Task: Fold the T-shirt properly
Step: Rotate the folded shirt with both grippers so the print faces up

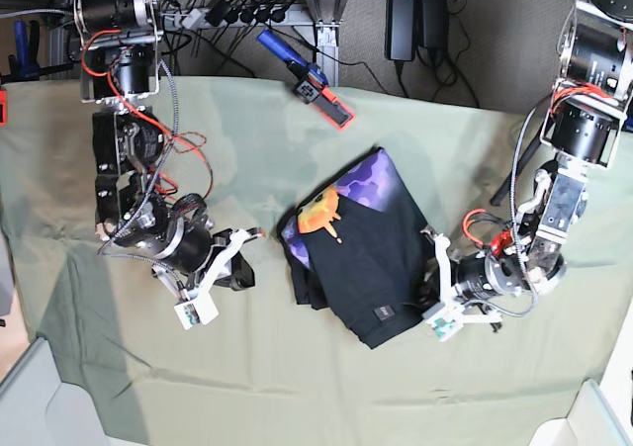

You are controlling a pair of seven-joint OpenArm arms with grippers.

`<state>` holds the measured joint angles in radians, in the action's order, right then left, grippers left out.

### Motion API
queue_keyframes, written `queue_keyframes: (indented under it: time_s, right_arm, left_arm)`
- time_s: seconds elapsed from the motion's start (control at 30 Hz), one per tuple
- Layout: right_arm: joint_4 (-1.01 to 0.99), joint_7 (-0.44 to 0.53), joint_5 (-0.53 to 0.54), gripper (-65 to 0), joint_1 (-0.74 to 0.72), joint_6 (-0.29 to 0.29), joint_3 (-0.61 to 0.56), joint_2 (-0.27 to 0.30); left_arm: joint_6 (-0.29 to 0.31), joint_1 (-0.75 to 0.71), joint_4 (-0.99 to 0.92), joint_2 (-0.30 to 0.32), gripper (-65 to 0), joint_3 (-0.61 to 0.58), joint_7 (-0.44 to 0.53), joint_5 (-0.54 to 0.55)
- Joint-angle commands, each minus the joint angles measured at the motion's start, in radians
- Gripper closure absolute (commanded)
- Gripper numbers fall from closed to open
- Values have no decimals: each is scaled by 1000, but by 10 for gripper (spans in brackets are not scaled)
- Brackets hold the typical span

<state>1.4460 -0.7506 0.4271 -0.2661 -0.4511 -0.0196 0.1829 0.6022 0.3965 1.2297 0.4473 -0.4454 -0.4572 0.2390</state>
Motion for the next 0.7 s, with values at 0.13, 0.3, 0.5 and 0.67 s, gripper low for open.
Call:
queue_keyframes:
  time_s: [0.13, 0.3, 0.5, 0.67]
  right_arm:
    - [-34, 80, -29, 0, -27, -69, 6, 2]
    - [-60, 109, -58, 0, -27, -69, 5, 2]
    - [-60, 122, -65, 0, -27, -69, 5, 2]
    - [-61, 122, -64, 0, -27, -69, 5, 2]
  left_arm:
    - [-26, 15, 34, 21, 0, 115, -19, 59]
    - [51, -35, 34, 21, 0, 225, -23, 151]
    - [54, -83, 34, 21, 0, 278, -55, 200]
    - [65, -95, 34, 21, 0, 282, -56, 215]
